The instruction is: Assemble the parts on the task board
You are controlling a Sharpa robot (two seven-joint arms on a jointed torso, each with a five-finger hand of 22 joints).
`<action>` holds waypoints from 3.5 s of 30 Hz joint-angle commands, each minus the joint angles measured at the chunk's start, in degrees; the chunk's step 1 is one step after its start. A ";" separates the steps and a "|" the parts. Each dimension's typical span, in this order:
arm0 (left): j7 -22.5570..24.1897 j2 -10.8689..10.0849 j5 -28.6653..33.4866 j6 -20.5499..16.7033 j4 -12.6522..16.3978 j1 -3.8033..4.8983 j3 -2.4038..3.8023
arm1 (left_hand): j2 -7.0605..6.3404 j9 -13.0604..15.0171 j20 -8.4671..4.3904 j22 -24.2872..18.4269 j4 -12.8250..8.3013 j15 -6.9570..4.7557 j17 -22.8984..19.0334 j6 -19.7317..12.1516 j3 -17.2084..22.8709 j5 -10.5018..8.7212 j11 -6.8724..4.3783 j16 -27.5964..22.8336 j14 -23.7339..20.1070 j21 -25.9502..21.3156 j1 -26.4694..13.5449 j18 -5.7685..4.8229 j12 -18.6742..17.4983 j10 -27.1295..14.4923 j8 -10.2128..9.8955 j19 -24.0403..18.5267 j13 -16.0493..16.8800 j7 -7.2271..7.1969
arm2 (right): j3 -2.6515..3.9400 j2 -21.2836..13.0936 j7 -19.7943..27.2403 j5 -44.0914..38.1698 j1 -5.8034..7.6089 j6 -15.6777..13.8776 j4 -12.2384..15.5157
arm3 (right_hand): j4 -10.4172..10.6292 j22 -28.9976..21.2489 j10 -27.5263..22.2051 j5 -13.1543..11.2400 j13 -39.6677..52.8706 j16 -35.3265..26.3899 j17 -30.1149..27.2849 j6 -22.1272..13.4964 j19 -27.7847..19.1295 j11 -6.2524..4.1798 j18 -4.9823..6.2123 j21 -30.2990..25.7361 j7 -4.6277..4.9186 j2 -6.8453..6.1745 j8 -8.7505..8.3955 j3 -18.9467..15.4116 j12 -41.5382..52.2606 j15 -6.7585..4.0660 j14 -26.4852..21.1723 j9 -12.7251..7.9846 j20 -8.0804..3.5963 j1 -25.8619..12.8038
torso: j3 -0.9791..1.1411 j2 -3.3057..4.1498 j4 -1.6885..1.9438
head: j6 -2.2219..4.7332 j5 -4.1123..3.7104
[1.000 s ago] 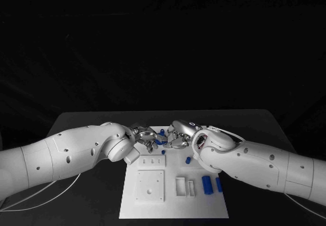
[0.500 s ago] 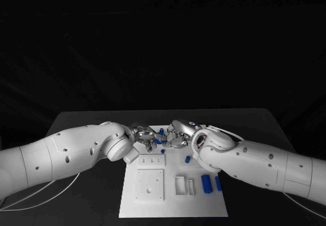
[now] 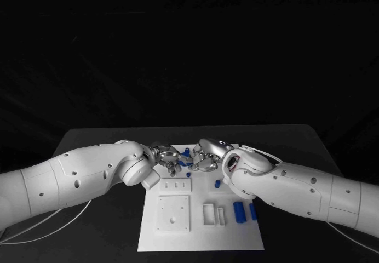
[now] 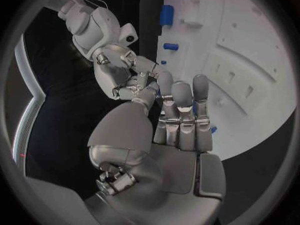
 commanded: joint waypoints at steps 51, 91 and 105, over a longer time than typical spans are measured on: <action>-5.32 -0.21 -6.81 7.05 -0.73 -0.04 -0.83 | 4.50 26.07 -0.23 1.05 -4.18 -0.54 0.11 10.20 4.39 1.42 -2.19 1.25 -0.71 -0.07 -6.84 -1.00 1.23 1.17 0.24 -0.19 0.83 -8.35 | 0.96 -10.53 16.76 22.00 -0.04 -7.39 -1.20 | 6.71 0.55 -10.27 10.64 -19.00 -13.17 -8.46 -21.95 1.11 2.59 2.44 -26.36 3.74 -1.22 -0.27 -21.66 -11.82 1.83 -3.04 -1.04 2.07 3.17 | 0.18 0.00 0.01 | -0.71 0.41; -11.96 2.81 -26.99 11.01 -3.04 -0.81 -1.73 | 3.58 34.36 -0.57 17.79 -7.23 -1.03 -0.60 12.68 11.72 6.88 -2.93 8.32 -0.52 -11.29 -12.01 -1.26 7.43 1.19 0.26 5.60 3.56 -9.40 | 2.52 -10.73 17.87 26.14 0.11 -8.74 -3.65 | 4.45 1.41 -10.31 13.53 -19.40 -13.21 -8.51 -21.76 1.58 2.49 2.35 -27.38 3.72 -0.35 -0.27 -21.22 -11.82 1.74 -2.99 -1.04 1.96 2.22 | 0.07 0.00 -0.01 | -2.49 0.24; -12.78 3.26 -27.51 11.82 -3.66 -1.29 -2.04 | 3.37 35.00 -0.60 24.36 -7.35 -1.03 -1.01 12.84 12.02 7.92 -2.99 9.08 -0.56 -16.47 -12.37 -1.29 7.73 1.18 0.19 7.70 3.71 -9.40 | 2.53 -10.78 17.84 26.15 0.11 -8.73 -3.64 | 4.45 1.41 -10.31 13.53 -19.40 -13.21 -8.51 -21.76 1.58 2.49 2.35 -27.38 3.72 -0.35 -0.27 -21.22 -11.82 1.74 -2.99 -1.04 1.96 2.22 | 0.03 -0.05 0.06 | -2.83 -0.01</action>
